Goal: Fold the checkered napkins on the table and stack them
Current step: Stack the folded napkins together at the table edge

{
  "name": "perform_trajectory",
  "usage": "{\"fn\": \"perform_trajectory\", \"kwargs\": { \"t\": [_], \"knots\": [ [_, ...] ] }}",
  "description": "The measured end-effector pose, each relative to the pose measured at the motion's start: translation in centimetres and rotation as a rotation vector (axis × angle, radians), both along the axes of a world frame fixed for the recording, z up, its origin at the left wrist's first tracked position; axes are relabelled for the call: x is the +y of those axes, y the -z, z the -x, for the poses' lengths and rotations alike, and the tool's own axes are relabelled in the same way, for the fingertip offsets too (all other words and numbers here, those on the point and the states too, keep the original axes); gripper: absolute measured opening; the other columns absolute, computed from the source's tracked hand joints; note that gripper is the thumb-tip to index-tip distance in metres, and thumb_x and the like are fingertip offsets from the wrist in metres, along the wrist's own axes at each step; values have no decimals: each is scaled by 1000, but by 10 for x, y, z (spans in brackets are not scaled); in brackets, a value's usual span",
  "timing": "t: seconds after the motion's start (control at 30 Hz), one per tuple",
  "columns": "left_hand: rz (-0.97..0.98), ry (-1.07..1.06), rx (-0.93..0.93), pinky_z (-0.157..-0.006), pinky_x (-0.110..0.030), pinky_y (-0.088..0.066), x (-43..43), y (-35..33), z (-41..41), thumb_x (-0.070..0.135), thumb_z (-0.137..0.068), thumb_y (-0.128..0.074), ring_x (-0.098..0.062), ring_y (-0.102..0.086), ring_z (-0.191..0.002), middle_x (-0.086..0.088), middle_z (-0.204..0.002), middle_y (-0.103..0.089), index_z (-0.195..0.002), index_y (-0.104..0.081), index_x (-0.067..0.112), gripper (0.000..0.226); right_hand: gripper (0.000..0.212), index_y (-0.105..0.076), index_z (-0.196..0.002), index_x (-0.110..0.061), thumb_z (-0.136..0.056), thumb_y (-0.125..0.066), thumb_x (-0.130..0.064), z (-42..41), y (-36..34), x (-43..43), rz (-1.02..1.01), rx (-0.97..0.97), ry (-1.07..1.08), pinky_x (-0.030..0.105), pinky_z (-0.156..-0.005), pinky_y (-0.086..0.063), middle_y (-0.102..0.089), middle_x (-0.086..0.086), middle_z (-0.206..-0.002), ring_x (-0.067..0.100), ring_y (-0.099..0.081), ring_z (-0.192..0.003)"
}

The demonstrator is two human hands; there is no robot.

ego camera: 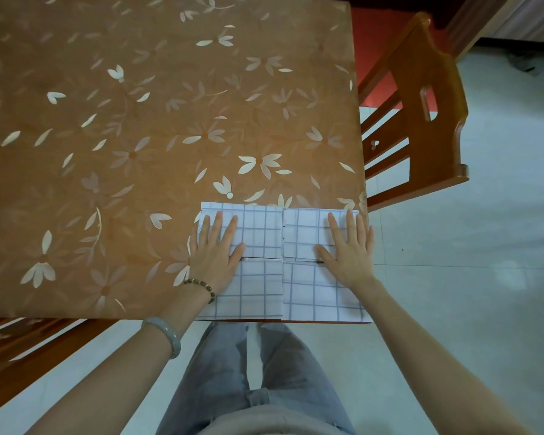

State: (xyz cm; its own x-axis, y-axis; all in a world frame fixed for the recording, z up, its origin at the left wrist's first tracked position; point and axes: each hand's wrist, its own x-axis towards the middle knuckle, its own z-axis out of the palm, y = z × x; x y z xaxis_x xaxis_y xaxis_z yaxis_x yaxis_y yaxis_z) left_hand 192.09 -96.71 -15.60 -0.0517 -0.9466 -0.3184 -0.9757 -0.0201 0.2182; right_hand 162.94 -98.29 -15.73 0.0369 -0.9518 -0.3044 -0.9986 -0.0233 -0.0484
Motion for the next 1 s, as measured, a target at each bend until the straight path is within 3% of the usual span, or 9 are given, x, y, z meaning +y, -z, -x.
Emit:
{"fn": "perform_trajectory", "kwargs": {
  "t": [0.1, 0.2, 0.37, 0.5, 0.73, 1.0],
  "knots": [
    [148, 79, 0, -116, -51, -2, 23, -7, -7, 55, -96, -20, -32, -12, -146, -10, -158, -20, -150, -23, 28, 60, 73, -10, -151, -33, -89, -14, -70, 7, -7, 27, 74, -68, -14, 41, -112, 21, -2, 10, -160, 31, 3, -146],
    [168, 219, -33, -113, -57, -14, 64, -4, -12, 57, -97, -18, -34, -25, -142, -12, -153, -32, -147, -30, 28, 59, 68, -13, -151, -33, -92, -16, -67, 10, -2, 74, 91, -67, -92, 46, -114, 9, -14, 13, -159, 31, -2, -145],
    [27, 266, -58, -110, -61, -9, 101, 17, -11, 59, -97, -11, -33, -20, -142, -12, -153, -32, -147, -30, 29, 60, 65, -19, -151, -31, -95, -15, -64, 3, 21, 123, 4, -72, -152, 58, -110, -10, -17, 14, -157, 33, -7, -144],
    [-39, 242, -91, -110, -65, -10, 97, 26, -11, 61, -96, -12, -34, -17, -144, -10, -156, -28, -149, -23, 32, 61, 66, -11, -152, -33, -95, -13, -65, 1, 29, 121, -48, -33, -171, 58, -111, -9, -14, 12, -159, 32, -5, -146],
    [-39, 234, -90, -109, -68, -13, 87, 24, -12, 61, -96, -10, -35, -18, -143, -11, -156, -26, -152, -5, 35, 62, 68, -16, -152, -32, -94, -17, -67, -5, 29, 107, -90, 8, -182, 55, -113, -4, -13, 11, -159, 33, -4, -145],
    [-47, 370, -93, -108, -68, -14, 84, 14, -10, 70, -91, -16, -35, -22, -143, -12, -155, -28, -148, -27, 28, 72, 71, -15, -152, -31, -92, -20, -69, -10, 22, 111, -48, -51, -249, 55, -113, -6, -10, 12, -160, 33, -2, -146]
  ]
}}
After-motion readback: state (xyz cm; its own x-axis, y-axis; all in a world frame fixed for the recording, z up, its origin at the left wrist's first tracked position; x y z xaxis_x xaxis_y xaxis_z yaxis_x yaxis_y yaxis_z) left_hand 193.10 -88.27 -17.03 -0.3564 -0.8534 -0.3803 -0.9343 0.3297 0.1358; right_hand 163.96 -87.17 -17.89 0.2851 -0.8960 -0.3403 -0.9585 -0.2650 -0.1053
